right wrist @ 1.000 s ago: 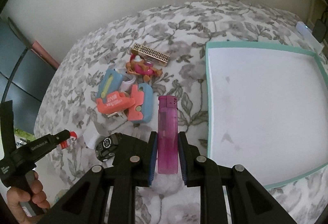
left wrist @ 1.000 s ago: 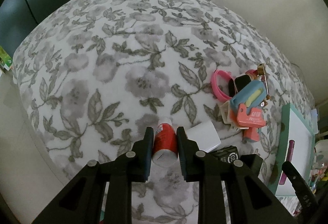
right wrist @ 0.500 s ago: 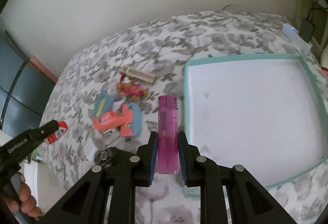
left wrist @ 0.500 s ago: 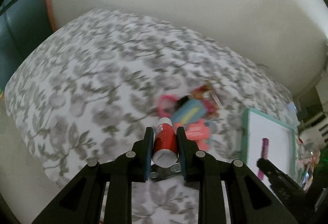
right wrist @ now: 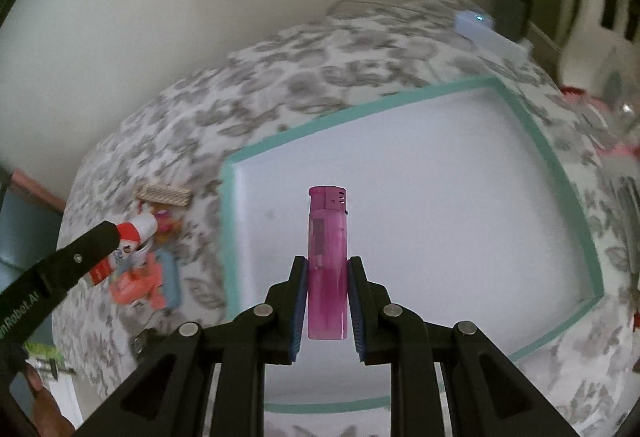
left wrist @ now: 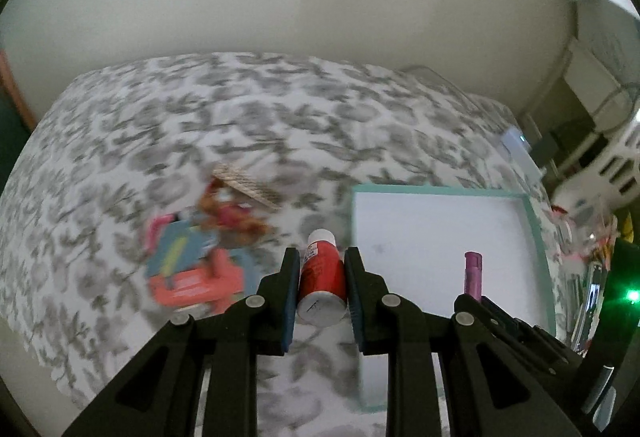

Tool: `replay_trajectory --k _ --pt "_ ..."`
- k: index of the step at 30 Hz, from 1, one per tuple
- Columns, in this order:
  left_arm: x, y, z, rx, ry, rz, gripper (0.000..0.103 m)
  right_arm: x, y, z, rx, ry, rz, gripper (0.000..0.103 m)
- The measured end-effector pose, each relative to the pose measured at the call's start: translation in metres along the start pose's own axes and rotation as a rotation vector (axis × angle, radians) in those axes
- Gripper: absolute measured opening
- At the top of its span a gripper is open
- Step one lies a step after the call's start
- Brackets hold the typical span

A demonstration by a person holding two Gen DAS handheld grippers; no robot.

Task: Organize rigid objects
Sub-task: 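Carry the glue bottle and lighter into the tray and open both grippers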

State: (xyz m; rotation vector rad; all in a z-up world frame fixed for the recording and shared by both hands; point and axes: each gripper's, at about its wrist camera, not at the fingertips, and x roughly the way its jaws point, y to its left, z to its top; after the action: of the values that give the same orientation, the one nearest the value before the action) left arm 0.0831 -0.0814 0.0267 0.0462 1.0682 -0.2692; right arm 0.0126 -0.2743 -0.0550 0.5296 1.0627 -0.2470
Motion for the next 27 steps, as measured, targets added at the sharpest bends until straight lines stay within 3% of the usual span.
replay_trajectory --k 13,27 --pt "0.057 -0.074 0.007 0.124 -0.001 0.025 0.024 0.008 -0.051 0.016 0.085 0.008 -0.068 0.021" --pt "0.104 -0.074 -0.021 0.126 0.117 0.022 0.022 0.035 -0.052 0.008 0.043 0.082 -0.114 0.021"
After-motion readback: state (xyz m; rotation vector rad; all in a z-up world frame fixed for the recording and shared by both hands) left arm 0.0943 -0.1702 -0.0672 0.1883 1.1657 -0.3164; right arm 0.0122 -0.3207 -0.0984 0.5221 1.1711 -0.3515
